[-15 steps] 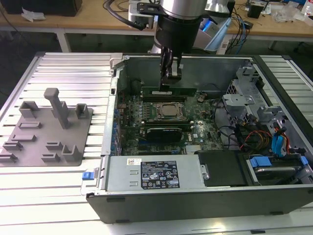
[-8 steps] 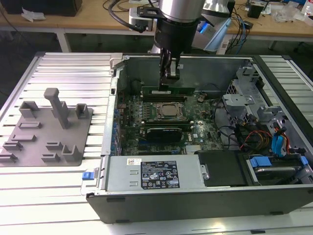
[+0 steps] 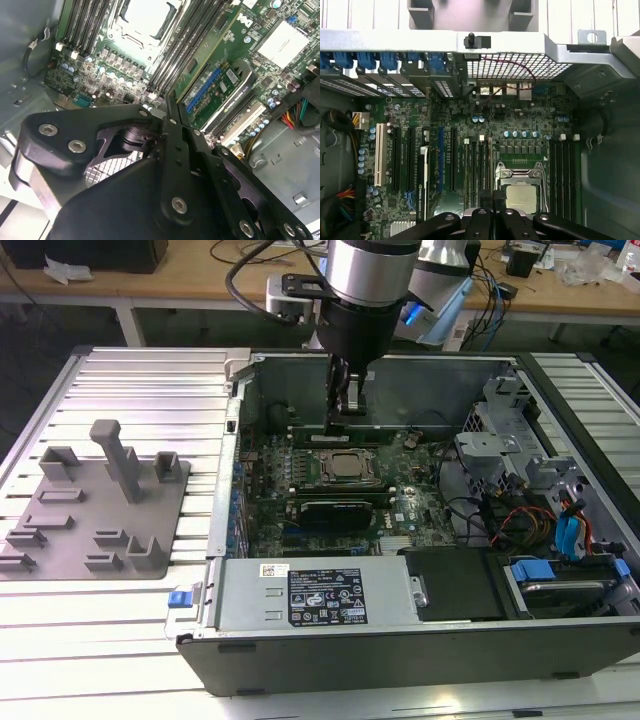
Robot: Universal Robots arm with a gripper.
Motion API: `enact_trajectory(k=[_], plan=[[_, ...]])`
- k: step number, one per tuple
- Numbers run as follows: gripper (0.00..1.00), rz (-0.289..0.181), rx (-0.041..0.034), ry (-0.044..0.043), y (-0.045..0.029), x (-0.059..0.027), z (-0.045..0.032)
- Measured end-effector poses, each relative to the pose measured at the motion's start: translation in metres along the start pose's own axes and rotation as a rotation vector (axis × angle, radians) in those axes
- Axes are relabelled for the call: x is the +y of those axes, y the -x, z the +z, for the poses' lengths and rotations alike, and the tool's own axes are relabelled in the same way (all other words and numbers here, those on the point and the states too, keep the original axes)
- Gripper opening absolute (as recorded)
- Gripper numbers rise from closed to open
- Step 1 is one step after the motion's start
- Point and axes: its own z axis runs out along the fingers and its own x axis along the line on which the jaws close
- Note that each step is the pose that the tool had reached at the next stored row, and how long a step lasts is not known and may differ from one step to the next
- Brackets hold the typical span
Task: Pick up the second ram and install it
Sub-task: 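Pick up the second ram and move it above second insertion slot, then insert the second ram into the second slot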
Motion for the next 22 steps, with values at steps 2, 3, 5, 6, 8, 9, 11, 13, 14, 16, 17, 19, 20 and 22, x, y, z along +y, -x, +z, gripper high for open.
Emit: enact_trajectory(k=[2,3,5,6,8,9,11,13,14,16,17,19,20,22], plan=[[0.10,0.000,-0.0001,-0.0001,0.0006,-0.0001,0.0015],[0.10,0.000,-0.0001,0.0000,0.0018,-0.0001,0.0028],[0.10,0.000,-0.0003,-0.0002,0.0034,-0.0004,0.0053],[0.10,-0.001,-0.0001,-0.0002,0.0035,-0.0007,0.0085],[0.10,-0.004,0.0003,-0.0020,0.0033,-0.0011,0.0141],[0.10,-0.005,0.0003,-0.0024,0.0033,-0.0013,0.0167],[0.10,-0.006,0.0003,-0.0025,0.0032,-0.0017,0.0215],[0.10,-0.006,0.0003,-0.0026,0.0031,-0.0018,0.0229],[0.10,-0.006,0.0004,-0.0025,0.0031,-0.0018,0.0230],[0.10,-0.006,0.0004,-0.0025,0.0031,-0.0019,0.0234],[0.10,-0.006,0.0004,-0.0025,0.0031,-0.0019,0.0235],[0.10,-0.006,0.0003,-0.0025,0.0031,-0.0019,0.0238],[0.10,-0.006,0.0004,-0.0026,0.0031,-0.0019,0.0239],[0.10,-0.006,0.0003,-0.0025,0.0031,-0.0019,0.0244]])
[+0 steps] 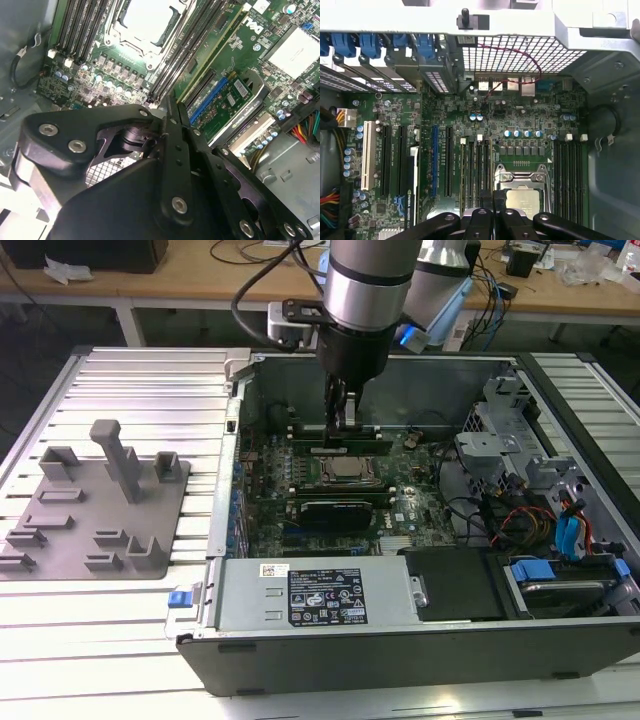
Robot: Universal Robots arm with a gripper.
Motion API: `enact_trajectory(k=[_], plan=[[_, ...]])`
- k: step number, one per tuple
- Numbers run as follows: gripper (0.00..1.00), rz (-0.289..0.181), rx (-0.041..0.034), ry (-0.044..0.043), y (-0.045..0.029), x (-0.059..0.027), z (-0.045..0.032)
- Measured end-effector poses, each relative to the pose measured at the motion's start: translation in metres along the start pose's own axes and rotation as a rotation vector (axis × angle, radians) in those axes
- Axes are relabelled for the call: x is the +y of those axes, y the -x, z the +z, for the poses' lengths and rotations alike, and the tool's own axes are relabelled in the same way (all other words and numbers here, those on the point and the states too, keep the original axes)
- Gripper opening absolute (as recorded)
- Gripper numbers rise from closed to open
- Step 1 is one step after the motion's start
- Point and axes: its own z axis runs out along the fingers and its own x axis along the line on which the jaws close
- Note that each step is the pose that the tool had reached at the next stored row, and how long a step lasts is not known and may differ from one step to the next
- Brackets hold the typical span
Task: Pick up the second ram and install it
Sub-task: 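Insert the second ram into the second slot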
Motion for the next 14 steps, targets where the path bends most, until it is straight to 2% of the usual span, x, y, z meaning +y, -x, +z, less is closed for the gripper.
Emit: enact_trajectory(k=[10,14], plan=[[0.10,0.000,-0.0002,-0.0001,-0.0002,-0.0001,0.0019],[0.10,0.000,0.0000,0.0000,-0.0036,-0.0001,0.0019]])
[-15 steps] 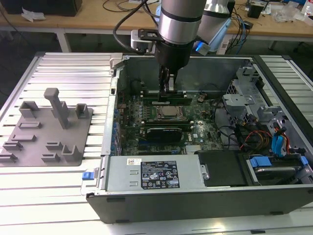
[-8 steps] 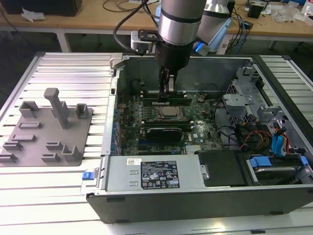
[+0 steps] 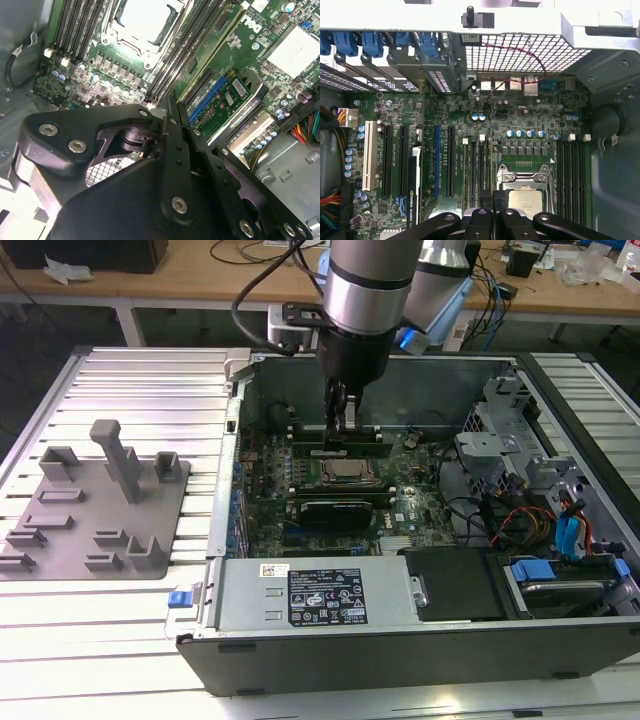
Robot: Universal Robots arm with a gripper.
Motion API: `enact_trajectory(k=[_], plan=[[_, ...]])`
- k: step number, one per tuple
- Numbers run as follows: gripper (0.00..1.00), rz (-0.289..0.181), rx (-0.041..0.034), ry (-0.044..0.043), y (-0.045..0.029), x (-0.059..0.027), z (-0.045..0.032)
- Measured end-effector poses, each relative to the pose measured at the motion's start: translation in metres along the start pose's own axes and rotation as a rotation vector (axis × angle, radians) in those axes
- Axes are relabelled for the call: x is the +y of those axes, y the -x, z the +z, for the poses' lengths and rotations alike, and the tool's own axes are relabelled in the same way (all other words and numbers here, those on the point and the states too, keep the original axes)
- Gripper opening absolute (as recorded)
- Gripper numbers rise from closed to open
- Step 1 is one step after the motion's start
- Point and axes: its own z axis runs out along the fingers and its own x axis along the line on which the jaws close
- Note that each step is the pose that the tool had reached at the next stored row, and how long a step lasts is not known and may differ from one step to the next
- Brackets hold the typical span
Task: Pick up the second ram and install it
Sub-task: 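Insert the second ram into the second slot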
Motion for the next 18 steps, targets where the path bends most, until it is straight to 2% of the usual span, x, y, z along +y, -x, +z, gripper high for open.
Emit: enact_trajectory(k=[5,18], plan=[[0.10,0.000,0.0000,-0.0020,-0.0014,-0.0004,0.0054],[0.10,0.000,0.0001,-0.0087,-0.0021,-0.0022,0.0316]])
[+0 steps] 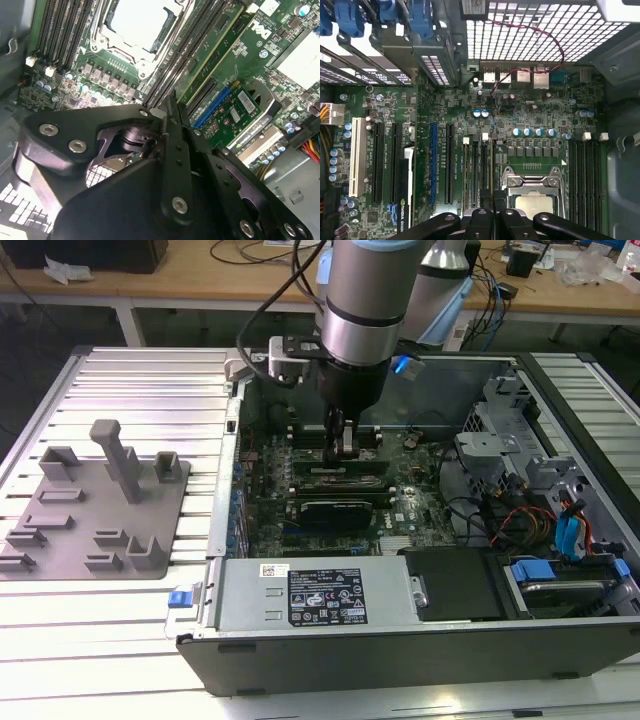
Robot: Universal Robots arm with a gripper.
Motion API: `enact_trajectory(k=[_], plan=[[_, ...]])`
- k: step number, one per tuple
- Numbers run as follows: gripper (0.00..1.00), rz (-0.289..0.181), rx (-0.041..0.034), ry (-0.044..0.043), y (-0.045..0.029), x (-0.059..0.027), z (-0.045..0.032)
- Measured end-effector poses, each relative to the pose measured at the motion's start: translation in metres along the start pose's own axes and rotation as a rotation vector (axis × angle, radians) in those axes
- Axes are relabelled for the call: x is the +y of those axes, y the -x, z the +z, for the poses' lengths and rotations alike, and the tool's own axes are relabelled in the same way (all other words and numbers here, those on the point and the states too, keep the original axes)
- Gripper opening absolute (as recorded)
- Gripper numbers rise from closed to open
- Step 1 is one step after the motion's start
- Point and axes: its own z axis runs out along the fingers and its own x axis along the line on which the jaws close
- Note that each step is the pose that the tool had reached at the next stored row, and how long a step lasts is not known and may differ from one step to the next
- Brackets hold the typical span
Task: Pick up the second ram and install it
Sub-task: 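Insert the second ram into the second slot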
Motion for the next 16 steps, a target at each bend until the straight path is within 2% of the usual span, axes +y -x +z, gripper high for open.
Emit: enact_trajectory(k=[2,5,8,16], plan=[[0.10,0.000,-0.0001,-0.0023,-0.0002,-0.0002,0.0043],[0.10,0.000,-0.0001,-0.0112,-0.0003,-0.0004,0.0081],[0.10,0.000,0.0000,-0.0118,-0.0018,-0.0005,0.0104],[0.10,0.000,0.0001,-0.0117,-0.0026,-0.0005,0.0107]])
